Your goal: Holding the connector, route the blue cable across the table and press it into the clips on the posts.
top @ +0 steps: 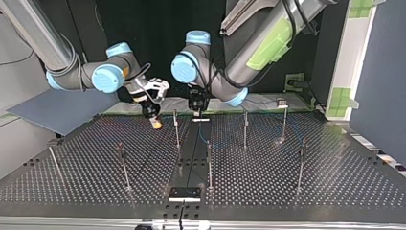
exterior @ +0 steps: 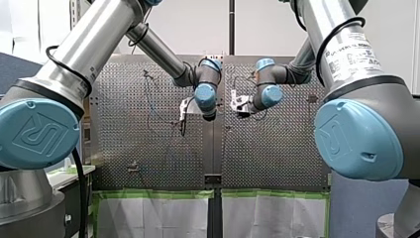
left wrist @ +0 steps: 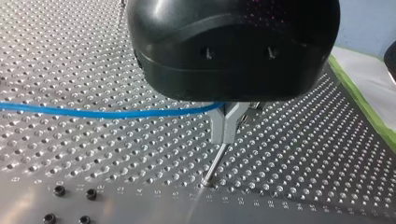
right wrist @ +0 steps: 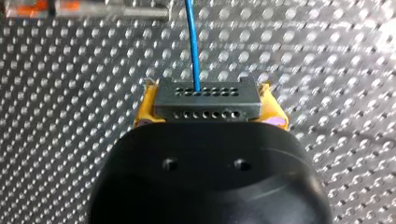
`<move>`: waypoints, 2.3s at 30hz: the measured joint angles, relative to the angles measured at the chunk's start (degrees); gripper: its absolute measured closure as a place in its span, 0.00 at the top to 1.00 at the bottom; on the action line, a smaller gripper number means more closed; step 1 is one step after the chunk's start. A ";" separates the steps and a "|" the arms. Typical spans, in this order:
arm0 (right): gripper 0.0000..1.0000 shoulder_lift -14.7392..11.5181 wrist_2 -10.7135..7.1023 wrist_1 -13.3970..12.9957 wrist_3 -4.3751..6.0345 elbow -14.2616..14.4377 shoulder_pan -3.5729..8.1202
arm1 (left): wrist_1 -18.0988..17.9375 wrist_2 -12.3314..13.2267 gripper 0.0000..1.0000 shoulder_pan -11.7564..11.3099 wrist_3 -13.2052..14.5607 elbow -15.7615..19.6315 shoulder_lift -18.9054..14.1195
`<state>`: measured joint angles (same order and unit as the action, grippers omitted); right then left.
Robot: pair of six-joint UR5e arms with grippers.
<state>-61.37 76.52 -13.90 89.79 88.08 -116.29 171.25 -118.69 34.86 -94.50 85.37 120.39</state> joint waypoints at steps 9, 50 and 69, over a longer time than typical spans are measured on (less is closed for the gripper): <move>0.00 0.04 -1.47 -2.69 -0.42 2.92 1.83 | -1.61 0.72 0.00 0.58 1.17 0.58 2.27; 0.00 3.20 -6.84 -7.96 3.91 4.64 4.36 | -6.81 6.92 0.00 -1.06 0.80 -2.77 7.62; 0.00 4.39 -7.95 -8.44 5.21 4.44 5.21 | -7.01 8.90 0.00 -1.52 -0.75 -4.23 10.57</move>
<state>-56.98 68.57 -22.33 95.00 92.52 -111.08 164.25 -109.80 33.34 -95.25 81.15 130.96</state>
